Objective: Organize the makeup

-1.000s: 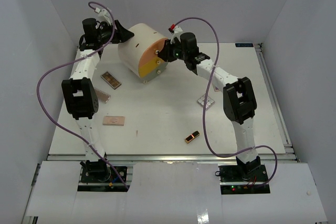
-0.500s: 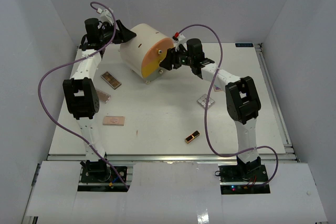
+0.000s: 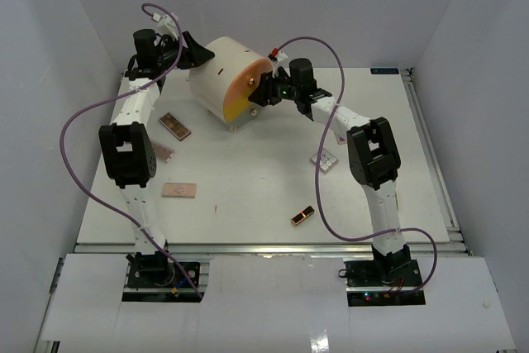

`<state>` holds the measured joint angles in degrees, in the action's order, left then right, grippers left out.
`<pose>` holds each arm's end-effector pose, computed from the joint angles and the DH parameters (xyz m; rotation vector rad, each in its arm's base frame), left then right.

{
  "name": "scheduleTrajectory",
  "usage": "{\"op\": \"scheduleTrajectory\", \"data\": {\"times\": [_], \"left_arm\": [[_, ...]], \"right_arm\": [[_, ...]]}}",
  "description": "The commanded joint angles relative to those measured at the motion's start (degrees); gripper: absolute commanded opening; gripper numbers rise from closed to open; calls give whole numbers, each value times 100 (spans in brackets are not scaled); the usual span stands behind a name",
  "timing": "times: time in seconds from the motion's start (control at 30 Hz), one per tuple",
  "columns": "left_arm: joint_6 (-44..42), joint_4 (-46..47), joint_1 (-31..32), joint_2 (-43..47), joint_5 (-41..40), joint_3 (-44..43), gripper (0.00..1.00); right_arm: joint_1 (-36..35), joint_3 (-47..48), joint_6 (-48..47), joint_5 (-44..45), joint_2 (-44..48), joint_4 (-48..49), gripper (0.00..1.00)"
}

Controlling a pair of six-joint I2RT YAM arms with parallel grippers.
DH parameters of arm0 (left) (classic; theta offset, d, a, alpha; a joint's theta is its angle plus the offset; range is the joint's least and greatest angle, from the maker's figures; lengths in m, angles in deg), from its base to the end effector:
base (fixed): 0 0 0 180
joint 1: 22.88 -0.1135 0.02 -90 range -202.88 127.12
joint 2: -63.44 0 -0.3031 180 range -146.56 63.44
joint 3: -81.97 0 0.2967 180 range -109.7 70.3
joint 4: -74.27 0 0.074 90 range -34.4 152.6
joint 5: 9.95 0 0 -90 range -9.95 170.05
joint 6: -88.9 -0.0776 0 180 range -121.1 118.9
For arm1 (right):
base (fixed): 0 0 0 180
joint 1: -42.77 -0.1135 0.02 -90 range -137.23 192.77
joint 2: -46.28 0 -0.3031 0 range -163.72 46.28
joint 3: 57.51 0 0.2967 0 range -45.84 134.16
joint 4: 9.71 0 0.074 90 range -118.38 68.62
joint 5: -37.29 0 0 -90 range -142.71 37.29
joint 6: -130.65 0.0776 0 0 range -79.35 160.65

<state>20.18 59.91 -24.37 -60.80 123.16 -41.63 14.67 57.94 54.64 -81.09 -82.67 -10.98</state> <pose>0.6146 -0.0371 0.3269 0.1774 1.8499 -0.9266 0.5442 0.3324 0.2437 -0.5917 1.8126 0.9595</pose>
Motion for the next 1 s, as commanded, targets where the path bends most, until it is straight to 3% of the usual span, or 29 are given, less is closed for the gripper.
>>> {"op": "scheduleTrajectory", "data": {"times": [0.0,0.07,0.17,0.43,0.67,0.73,0.77,0.9,0.97], "left_arm": [[-63,-631,179,-114,119,343,75],[-42,-616,182,-129,89,358,75],[-28,-618,176,-135,-12,357,75],[124,-622,159,-196,-247,303,75],[186,-636,159,-212,-322,293,75],[214,-636,159,-184,-336,271,75],[226,-636,159,-165,-342,257,75],[325,-635,159,-21,-385,150,79],[376,-636,-28,99,-468,77,83]], "right_arm": [[-18,262,49,112,-44,263,33],[-12,105,20,148,85,272,16],[4,-393,-47,141,430,355,10],[221,-2447,-228,-3,1800,869,8],[322,-3275,-282,-74,2400,1009,11],[322,-3261,-267,-109,2393,1031,17],[319,-3226,-261,-133,2370,1034,25],[344,-3077,-293,-317,2329,1004,75],[383,-3074,-377,-454,2415,948,88]]}}
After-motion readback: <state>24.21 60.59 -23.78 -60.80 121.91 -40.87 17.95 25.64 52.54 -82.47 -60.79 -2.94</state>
